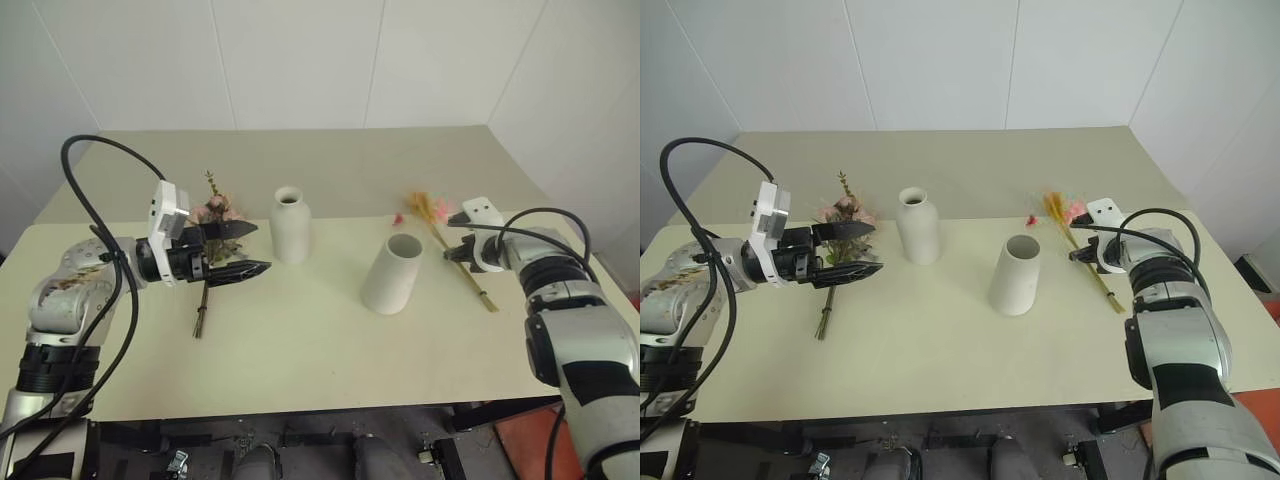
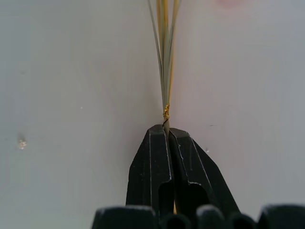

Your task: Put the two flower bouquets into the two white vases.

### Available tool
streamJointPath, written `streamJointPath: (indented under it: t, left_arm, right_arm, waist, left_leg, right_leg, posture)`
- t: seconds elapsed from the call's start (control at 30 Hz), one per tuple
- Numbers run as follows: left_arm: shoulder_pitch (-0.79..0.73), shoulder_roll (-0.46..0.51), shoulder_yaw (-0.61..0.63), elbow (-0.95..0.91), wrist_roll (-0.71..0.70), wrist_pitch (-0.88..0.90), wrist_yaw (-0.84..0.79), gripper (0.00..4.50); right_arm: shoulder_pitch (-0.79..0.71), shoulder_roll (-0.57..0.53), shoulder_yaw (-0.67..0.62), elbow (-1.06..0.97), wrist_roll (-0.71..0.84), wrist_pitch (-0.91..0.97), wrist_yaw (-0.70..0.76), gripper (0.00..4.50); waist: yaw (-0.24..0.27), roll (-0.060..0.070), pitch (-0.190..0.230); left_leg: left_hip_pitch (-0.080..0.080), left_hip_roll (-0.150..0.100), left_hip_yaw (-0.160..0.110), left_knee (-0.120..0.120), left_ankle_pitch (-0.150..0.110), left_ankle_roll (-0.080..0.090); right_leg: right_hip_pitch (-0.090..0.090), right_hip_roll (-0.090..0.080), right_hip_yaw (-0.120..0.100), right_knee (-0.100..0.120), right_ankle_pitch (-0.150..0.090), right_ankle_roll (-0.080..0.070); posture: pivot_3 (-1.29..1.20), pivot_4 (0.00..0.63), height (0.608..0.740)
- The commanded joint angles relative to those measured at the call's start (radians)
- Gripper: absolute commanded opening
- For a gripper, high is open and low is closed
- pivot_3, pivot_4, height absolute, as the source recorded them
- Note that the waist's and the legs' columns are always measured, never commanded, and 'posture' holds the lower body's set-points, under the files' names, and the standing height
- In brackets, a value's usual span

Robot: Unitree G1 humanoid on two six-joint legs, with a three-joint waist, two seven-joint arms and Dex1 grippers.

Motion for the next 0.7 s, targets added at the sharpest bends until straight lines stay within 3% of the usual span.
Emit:
streamJointPath:
  t: [0.03, 0.1, 0.2, 0.3, 0.43, 0.7]
  left_arm:
    - [-0.004, 0.009, 0.033, -0.033, -0.007, -0.009, 0.001, 4.50]
    - [-0.002, 0.013, 0.039, -0.035, -0.007, -0.009, 0.002, 4.50]
    - [-0.003, 0.019, 0.046, -0.036, -0.009, -0.004, 0.001, 4.50]
    - [-0.006, 0.019, 0.042, -0.032, -0.005, -0.006, -0.002, 4.50]
    - [-0.033, 0.008, 0.035, -0.010, -0.003, -0.015, -0.012, 4.50]
    - [-0.031, -0.014, 0.029, -0.020, 0.004, -0.009, 0.005, 4.50]
  right_arm:
    - [0.004, -0.024, -0.102, -0.106, 0.030, -0.189, -0.172, 0.05]
    - [0.046, -0.032, -0.152, -0.216, 0.037, -0.310, -0.267, 0.05]
    - [0.189, -0.002, -0.283, -0.545, 0.117, -0.443, -0.348, 0.05]
    - [0.323, 0.053, -0.383, -0.925, 0.252, -0.387, -0.344, 0.05]
    - [0.370, 0.209, -0.529, -1.242, 0.636, -0.202, -0.378, 0.05]
    - [0.500, 0.325, -0.382, -1.586, 0.613, -0.112, -0.500, 0.05]
  waist:
    - [0.000, 0.000, 0.000]
    - [0.000, 0.001, 0.001]
    - [0.001, 0.001, 0.001]
    - [0.004, 0.001, 0.001]
    - [0.001, 0.001, 0.001]
    - [0.009, 0.001, 0.000]
  left_leg:
    - [0.000, 0.000, 0.000, 0.000, 0.000, 0.000]
    - [-0.001, 0.000, 0.000, 0.000, 0.000, 0.000]
    - [-0.001, 0.000, -0.001, -0.001, 0.000, 0.000]
    - [-0.002, 0.000, -0.003, -0.001, 0.000, 0.000]
    - [0.001, 0.000, -0.004, -0.001, 0.000, 0.000]
    - [0.000, 0.000, -0.005, 0.000, 0.000, 0.000]
  right_leg:
    - [0.000, 0.000, 0.000, 0.000, 0.000, 0.000]
    - [-0.001, 0.000, 0.000, 0.000, 0.000, 0.000]
    - [-0.001, 0.000, -0.001, 0.000, 0.000, 0.000]
    - [-0.001, 0.000, -0.002, 0.001, 0.000, 0.000]
    - [0.001, 0.000, -0.002, 0.002, 0.001, 0.000]
    - [0.001, 0.001, -0.004, 0.002, 0.001, 0.000]
  posture:
    - [0.00, 0.150, 0.740]
    - [0.00, 0.150, 0.740]
    - [0.00, 0.150, 0.740]
    - [0.00, 0.150, 0.740]
    - [0.00, 0.150, 0.740]
    - [0.00, 0.150, 0.740]
